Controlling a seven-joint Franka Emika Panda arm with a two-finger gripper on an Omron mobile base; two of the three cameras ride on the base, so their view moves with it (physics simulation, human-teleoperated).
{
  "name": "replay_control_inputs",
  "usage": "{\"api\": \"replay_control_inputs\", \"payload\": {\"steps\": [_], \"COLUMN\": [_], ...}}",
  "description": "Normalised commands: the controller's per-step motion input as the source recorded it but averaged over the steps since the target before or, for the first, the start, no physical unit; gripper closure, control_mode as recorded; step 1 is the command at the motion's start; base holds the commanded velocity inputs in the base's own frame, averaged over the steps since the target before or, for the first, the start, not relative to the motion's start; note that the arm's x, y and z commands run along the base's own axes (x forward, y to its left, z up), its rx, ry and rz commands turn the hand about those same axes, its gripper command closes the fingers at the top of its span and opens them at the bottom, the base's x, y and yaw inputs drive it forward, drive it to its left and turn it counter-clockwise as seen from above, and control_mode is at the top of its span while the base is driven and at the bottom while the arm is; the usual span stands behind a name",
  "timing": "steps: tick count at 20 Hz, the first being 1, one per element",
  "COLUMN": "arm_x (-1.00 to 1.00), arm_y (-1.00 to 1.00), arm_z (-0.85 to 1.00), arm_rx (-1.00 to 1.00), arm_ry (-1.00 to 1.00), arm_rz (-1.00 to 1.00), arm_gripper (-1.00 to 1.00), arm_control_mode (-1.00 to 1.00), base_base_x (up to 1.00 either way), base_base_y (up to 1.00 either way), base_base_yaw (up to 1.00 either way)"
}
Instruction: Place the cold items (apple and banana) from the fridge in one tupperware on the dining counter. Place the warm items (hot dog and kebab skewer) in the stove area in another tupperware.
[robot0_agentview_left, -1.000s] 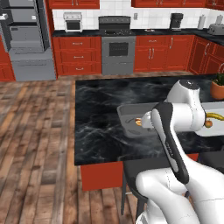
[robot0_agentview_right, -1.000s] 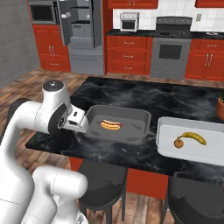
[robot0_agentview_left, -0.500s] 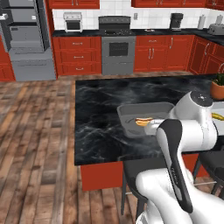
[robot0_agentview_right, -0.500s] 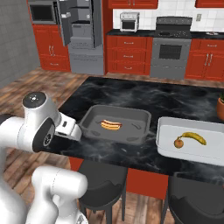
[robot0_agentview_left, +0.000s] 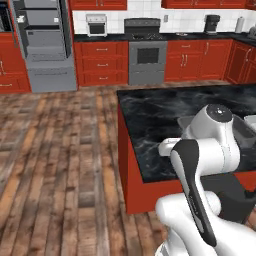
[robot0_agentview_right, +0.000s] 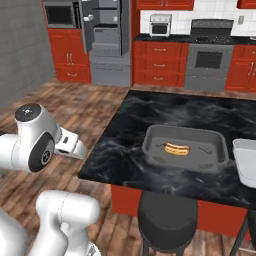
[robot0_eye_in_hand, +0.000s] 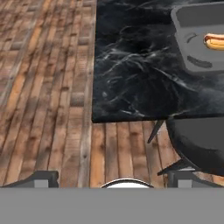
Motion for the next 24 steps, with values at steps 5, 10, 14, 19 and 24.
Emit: {"api": "replay_control_inputs", "payload": {"steps": [5, 10, 14, 19, 24], "arm_x": [0.00, 0.00, 0.00, 0.00, 0.00], "arm_y": [0.00, 0.00, 0.00, 0.00, 0.00], "arm_z": [0.00, 0.00, 0.00, 0.00, 0.00], "arm_rx": [0.00, 0.00, 0.00, 0.00, 0.00], "arm_ry": [0.00, 0.00, 0.00, 0.00, 0.00], "arm_rz": [0.00, 0.00, 0.00, 0.00, 0.00], "arm_gripper": [-1.00, -1.00, -1.00, -1.00, -1.00], "arm_control_mode": [1.00, 1.00, 1.00, 1.00, 1.00], "base_base_x": [0.24, 0.69, 0.97, 1.00, 1.00], "base_base_y": [1.00, 1.00, 0.92, 0.58, 0.34], "base_base_yaw": [-0.07, -0.13, -0.14, -0.14, -0.28]}}
